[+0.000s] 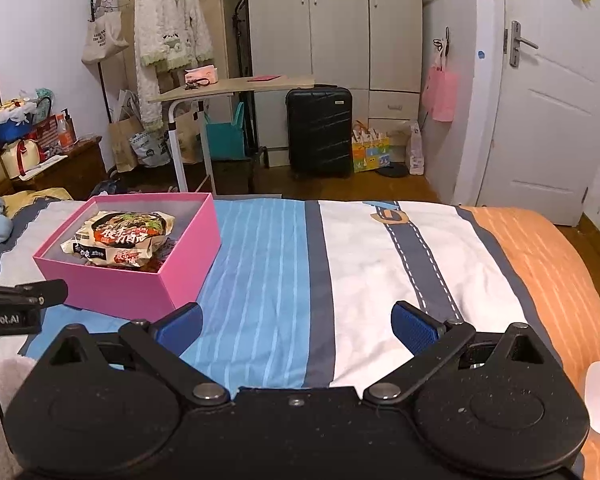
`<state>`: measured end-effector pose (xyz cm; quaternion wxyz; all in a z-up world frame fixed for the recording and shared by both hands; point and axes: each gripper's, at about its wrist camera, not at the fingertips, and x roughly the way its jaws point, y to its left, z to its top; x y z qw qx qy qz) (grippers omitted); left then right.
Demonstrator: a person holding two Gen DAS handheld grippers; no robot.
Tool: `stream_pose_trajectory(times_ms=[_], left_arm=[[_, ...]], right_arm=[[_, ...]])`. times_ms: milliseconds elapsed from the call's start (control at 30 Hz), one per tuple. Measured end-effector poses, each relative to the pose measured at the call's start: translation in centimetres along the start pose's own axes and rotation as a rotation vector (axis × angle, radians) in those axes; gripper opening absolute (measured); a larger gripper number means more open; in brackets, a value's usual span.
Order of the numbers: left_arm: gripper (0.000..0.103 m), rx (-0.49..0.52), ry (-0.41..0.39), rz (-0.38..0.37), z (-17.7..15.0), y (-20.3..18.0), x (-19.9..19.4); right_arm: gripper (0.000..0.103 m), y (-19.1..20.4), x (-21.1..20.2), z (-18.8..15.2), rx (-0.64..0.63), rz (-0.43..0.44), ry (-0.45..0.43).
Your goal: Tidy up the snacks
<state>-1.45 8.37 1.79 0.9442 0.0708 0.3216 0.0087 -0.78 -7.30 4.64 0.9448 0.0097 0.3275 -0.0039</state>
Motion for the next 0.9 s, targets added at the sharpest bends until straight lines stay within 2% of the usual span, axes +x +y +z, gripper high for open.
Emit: stream_pose_trajectory(times_ms=[133,500,900], left_arm=[[0.103,0.008,0.002,0.0,-0.05,-0.06,0.13],[0.103,-0.042,0.026,-0.067,-0.22,0.53,0.29],[0.103,-0.047,0.038,-0.078,-0.08,0.57,0.28]], right_arm=[[0.102,0.35,0.23,-0.17,-0.007,-0.003,0.009],[0.102,0.38,0.52,-0.02,-0.016,-0.014,0.016],[0.102,0.47,0.94,-0.1,-0.014,-0.013,0.028]])
